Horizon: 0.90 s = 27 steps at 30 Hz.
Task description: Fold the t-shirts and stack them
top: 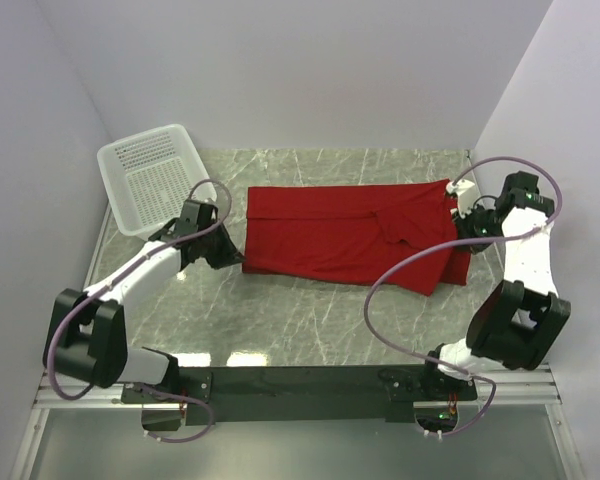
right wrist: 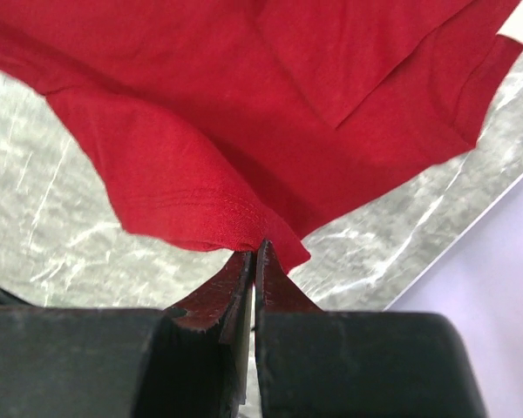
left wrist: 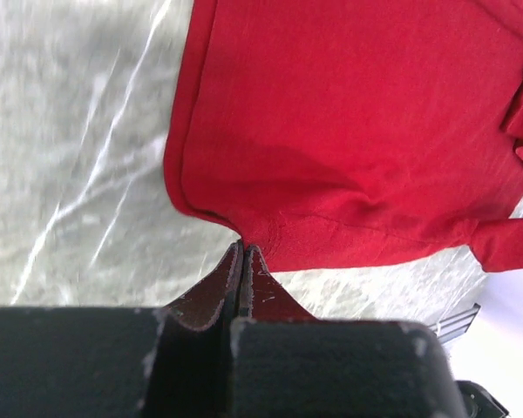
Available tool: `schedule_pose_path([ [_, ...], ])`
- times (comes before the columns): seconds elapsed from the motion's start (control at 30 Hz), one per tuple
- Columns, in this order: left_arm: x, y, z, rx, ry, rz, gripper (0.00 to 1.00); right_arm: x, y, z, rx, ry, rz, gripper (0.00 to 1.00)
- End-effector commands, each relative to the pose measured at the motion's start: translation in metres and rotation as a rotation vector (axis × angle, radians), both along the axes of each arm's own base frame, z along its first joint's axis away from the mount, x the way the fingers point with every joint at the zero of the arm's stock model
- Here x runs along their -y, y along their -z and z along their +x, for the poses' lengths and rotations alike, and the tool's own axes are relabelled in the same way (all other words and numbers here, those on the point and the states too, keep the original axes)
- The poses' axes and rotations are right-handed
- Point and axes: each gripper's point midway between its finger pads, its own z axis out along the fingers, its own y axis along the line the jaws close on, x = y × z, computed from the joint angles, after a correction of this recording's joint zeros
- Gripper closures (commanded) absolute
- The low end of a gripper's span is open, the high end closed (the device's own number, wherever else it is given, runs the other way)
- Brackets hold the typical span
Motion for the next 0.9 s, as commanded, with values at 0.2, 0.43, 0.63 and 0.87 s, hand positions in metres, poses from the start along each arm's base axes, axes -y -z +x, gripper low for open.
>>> schedule_pose_path([
  [0.2, 0.004, -0.02, 0.057, 0.084, 0.036, 0.011, 0.99, 0.004, -0.029, 0.053, 0.071, 0.028, 0.1, 1.0],
  [0.43, 0.004, -0.011, 0.079, 0.058, 0.036, 0.021, 0.99, 0.0, -0.02, 0.076, 0.008, 0.046, 0.201, 1.0],
  [0.63, 0.001, -0.013, 0.104, 0.064, 0.036, 0.047, 0.99, 0.005, -0.02, 0.103, 0.018, 0.1, 0.233, 1.0],
  [0.87, -0.003, -0.005, 0.129, 0.055, 0.037, 0.084, 0.99, -0.005, -0.014, 0.127, -0.01, 0.13, 0.273, 1.0],
])
